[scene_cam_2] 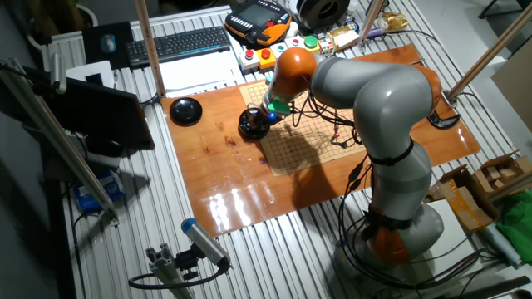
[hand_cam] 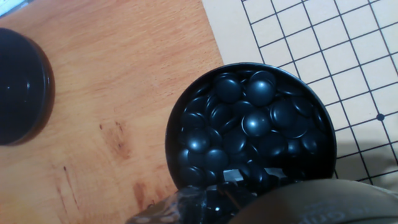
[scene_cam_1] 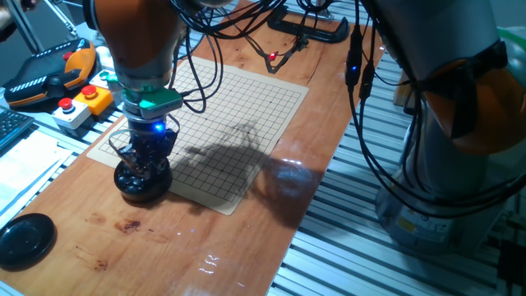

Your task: Play the first move as black on the 3-4 point in the upper right corner of the Go board

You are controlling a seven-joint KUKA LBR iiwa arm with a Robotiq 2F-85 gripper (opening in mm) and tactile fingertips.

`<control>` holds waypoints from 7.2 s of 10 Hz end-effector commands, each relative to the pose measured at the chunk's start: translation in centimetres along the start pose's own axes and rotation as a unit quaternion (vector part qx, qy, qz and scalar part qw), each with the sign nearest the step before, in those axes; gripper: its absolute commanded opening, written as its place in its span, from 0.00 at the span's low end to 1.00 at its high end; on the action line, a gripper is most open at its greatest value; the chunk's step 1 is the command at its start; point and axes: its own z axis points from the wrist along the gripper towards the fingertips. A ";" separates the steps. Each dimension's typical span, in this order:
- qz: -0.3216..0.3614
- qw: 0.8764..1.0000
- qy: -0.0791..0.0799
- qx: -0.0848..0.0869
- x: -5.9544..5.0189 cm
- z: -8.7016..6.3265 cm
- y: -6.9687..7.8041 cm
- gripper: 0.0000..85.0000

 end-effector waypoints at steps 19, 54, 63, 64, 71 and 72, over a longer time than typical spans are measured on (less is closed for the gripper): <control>0.002 1.000 -0.005 -0.004 -0.1 1.0 0.5 0.30; 0.007 1.000 -0.007 0.008 0.2 0.1 0.7 0.13; 0.016 1.000 -0.011 0.009 0.2 0.0 0.8 0.28; 0.017 1.000 -0.011 0.009 0.2 0.1 0.9 0.28; 0.025 0.999 -0.017 0.010 0.1 0.8 1.3 0.25; 0.025 0.999 -0.018 0.011 0.1 0.6 1.2 0.25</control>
